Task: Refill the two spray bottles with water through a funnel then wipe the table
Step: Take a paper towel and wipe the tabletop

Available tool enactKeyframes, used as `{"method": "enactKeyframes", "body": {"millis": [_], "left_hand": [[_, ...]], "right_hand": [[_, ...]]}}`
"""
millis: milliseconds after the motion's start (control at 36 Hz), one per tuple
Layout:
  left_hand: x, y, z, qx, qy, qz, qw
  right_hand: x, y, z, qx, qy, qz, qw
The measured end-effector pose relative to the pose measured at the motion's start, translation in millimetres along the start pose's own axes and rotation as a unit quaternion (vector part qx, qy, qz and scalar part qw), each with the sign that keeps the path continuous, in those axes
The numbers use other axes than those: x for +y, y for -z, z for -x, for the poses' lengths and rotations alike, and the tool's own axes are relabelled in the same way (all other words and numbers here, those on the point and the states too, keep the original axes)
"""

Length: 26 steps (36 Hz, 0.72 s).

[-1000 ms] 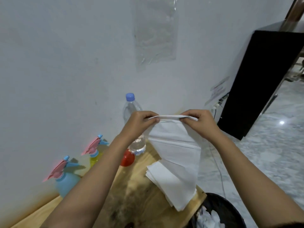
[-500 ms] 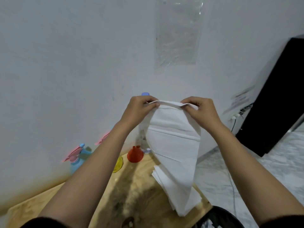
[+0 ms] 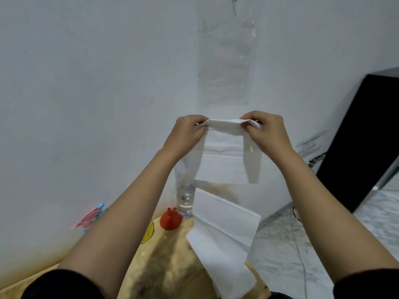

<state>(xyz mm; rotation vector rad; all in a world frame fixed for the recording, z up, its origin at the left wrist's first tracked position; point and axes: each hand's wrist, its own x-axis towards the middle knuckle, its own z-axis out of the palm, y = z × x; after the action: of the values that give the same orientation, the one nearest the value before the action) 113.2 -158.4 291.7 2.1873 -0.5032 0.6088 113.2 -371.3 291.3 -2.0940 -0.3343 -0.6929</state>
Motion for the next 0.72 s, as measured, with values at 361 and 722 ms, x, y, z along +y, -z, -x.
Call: {"method": "enactKeyframes", "body": {"millis": [361,722], "left_hand": [[-7,37,56,-0.061,0.018,0.020,0.998],[-96,105,273,-0.101,0.225,0.021,0.969]], "right_hand": [[-30,-18,53,-0.069,-0.001,-0.008,0.998],[-63,-148,193,-0.335,-0.050,-0.053,0.940]]}}
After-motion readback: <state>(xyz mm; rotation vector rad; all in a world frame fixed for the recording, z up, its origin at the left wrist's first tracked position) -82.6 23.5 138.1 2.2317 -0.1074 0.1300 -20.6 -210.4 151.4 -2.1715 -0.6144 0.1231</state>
